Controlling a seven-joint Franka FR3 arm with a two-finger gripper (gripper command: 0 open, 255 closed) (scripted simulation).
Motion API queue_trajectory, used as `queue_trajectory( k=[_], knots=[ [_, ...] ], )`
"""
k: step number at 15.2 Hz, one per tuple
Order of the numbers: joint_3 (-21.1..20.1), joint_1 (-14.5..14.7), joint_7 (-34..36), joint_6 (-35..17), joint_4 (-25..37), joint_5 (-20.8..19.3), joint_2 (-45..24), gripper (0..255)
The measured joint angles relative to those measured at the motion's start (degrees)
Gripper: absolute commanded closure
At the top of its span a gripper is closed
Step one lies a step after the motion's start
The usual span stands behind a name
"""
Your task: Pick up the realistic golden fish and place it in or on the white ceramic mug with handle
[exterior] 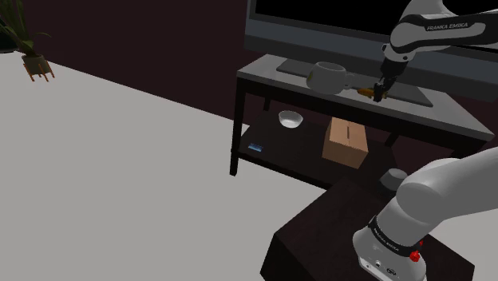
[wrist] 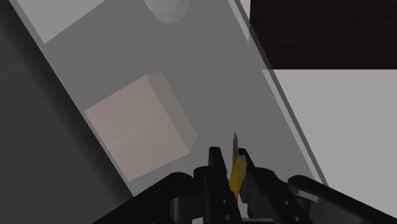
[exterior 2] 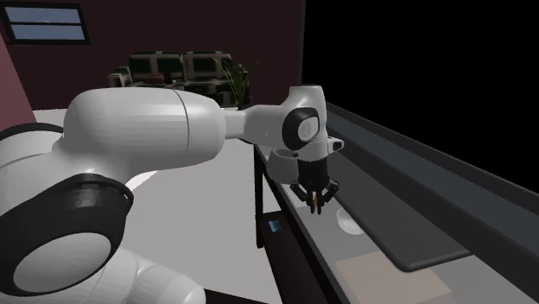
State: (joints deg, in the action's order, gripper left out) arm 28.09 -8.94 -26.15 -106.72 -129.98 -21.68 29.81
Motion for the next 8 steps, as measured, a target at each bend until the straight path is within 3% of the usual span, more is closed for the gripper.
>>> queue_trajectory(
  k=[8],
  knots=[
    [-0.3, 0.1, -0.4, 2.2, 2.3, 0.4, -0.2, 255]
  ],
)
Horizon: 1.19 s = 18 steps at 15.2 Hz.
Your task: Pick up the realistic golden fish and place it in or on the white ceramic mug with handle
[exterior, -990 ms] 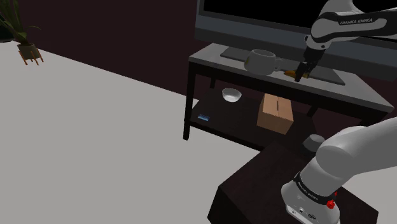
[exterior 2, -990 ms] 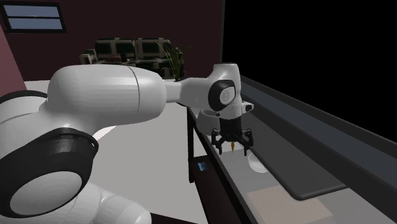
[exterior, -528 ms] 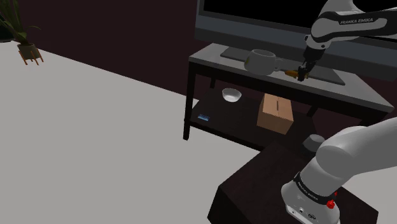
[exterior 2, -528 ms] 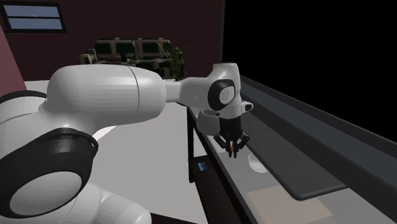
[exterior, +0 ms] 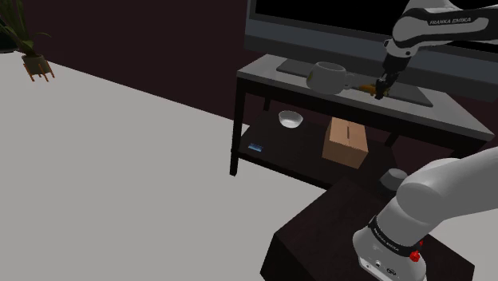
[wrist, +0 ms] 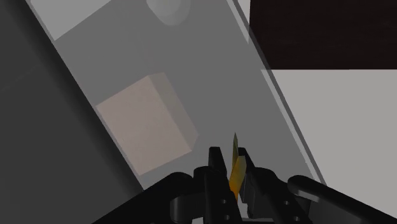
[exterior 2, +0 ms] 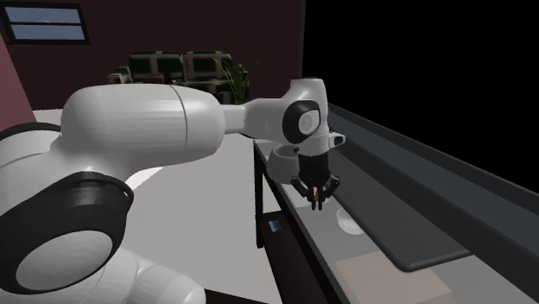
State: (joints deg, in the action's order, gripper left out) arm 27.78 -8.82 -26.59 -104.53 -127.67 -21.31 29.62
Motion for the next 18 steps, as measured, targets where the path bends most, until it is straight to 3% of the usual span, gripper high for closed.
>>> queue_trajectory(
  k=[18],
  knots=[
    [-1.9, 1.0, -2.6, 13.0, 15.1, 2.2, -2.0, 255]
  ],
)
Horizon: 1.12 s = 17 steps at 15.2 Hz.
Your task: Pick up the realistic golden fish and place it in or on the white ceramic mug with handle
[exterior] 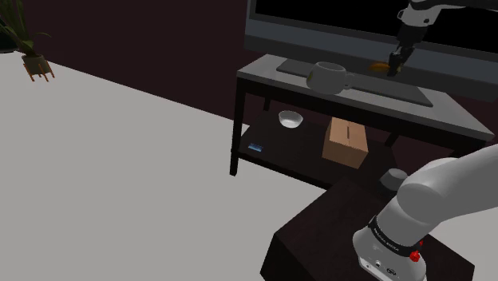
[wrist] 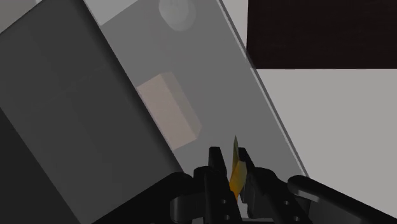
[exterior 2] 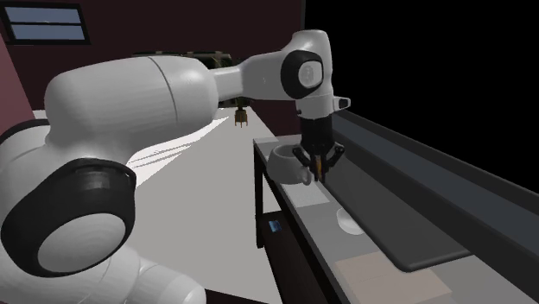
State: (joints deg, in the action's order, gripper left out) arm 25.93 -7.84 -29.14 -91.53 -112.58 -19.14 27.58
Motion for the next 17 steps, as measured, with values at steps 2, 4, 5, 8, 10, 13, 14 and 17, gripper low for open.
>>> queue_trajectory(
  k=[2, 4, 5, 8, 10, 13, 14, 17],
  knots=[
    [-0.1, 0.1, -0.4, 1.5, 2.1, 0.3, -0.6, 255],
    [-0.2, 0.3, -0.6, 2.9, 4.0, 0.6, -1.2, 255],
    [-0.4, 0.3, -0.6, 3.6, 4.7, 0.6, -1.2, 255],
    [-0.3, 0.5, -1.4, 5.8, 8.1, 1.0, -2.3, 255],
    [-0.4, 0.6, -1.8, 7.2, 10.2, 1.2, -3.0, 255],
    [-1.0, 1.2, -0.9, 7.8, 12.2, 2.0, -4.7, 255],
    [-1.5, 1.6, -0.2, 8.0, 13.1, 2.5, -5.7, 255],
    [-3.2, 2.9, 2.9, 7.5, 14.4, 4.0, -8.4, 255]
  ],
)
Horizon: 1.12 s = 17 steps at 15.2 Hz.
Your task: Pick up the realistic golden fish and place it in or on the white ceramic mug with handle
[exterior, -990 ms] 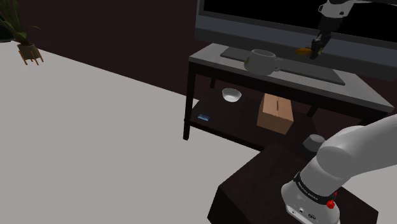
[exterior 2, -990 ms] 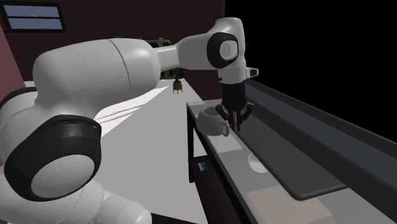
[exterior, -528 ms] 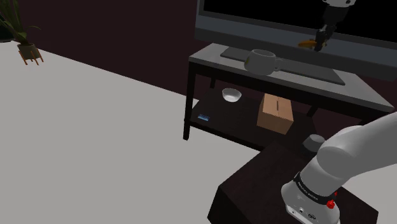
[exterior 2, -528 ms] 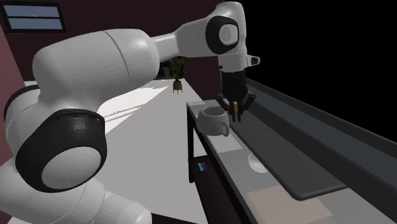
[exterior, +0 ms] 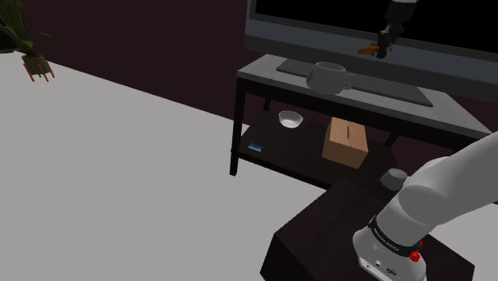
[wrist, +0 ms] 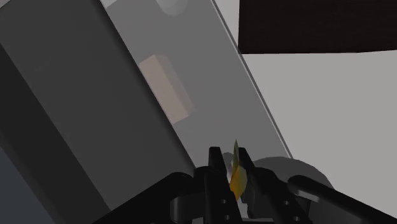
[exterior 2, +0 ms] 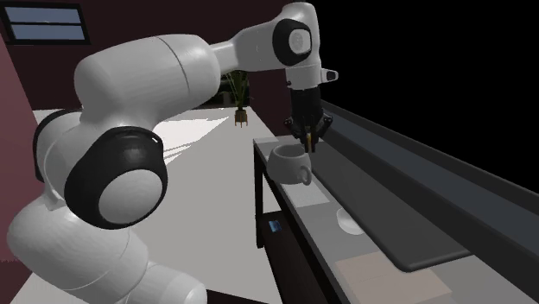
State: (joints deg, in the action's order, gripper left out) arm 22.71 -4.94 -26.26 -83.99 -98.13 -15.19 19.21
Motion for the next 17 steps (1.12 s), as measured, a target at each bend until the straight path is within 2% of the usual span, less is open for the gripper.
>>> queue_trajectory(
  k=[8, 17],
  knots=[
    [-3.6, 3.3, 6.9, -0.5, 8.1, 4.2, -10.5, 255],
    [-4.0, 3.5, 9.0, -6.5, -0.1, 3.7, -8.7, 255]
  ],
)
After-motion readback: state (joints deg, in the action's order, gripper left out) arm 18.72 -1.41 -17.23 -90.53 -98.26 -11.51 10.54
